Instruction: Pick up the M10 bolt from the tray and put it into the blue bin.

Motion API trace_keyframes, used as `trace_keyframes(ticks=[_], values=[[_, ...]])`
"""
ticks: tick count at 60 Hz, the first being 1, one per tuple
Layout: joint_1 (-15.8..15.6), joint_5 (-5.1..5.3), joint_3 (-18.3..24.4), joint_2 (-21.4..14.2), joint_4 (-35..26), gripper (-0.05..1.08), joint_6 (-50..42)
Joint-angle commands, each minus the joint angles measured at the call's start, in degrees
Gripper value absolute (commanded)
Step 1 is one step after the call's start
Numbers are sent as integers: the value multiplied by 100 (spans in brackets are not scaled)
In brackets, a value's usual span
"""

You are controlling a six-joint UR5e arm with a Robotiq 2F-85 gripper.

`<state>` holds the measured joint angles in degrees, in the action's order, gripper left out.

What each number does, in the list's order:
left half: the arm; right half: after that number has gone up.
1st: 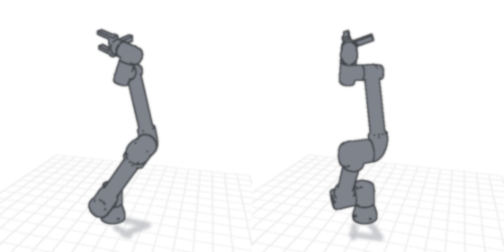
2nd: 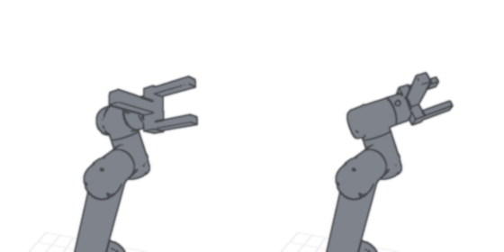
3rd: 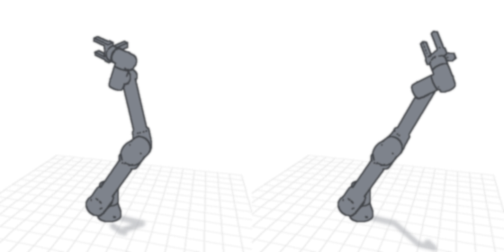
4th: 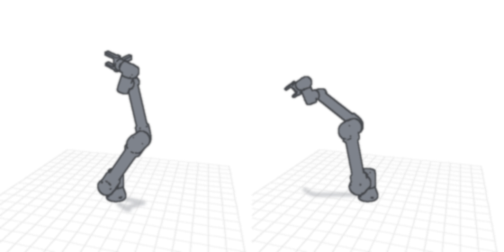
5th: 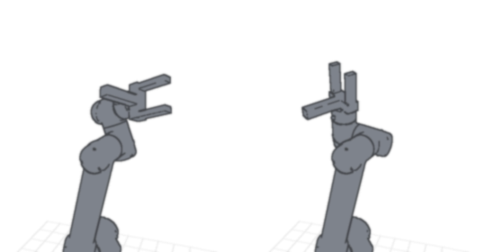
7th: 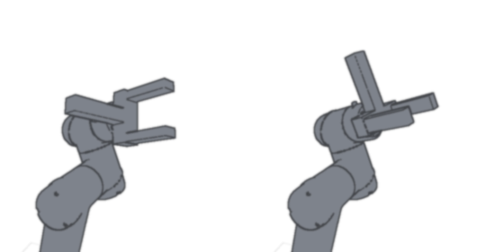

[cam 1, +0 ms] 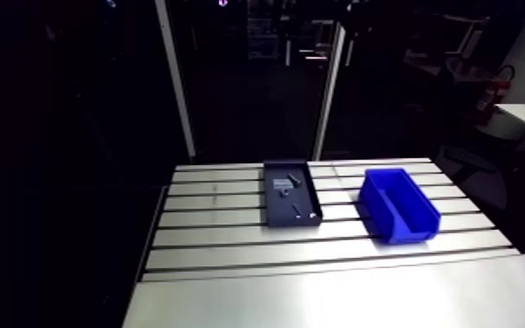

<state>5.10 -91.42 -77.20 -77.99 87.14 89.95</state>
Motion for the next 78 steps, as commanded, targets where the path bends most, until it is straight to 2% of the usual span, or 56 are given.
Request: trace_keyframes(ticks=[1, 32, 46, 62, 78], values=[[0, -3, 8, 0, 0, 1, 0], [-17, 6, 26, 58, 179, 1, 81], [-25, -3, 17, 147, 369, 1, 590], [-35, -3, 8, 382, 635, 1, 1530], [-35, -4, 17, 591, 857, 1, 2076]])
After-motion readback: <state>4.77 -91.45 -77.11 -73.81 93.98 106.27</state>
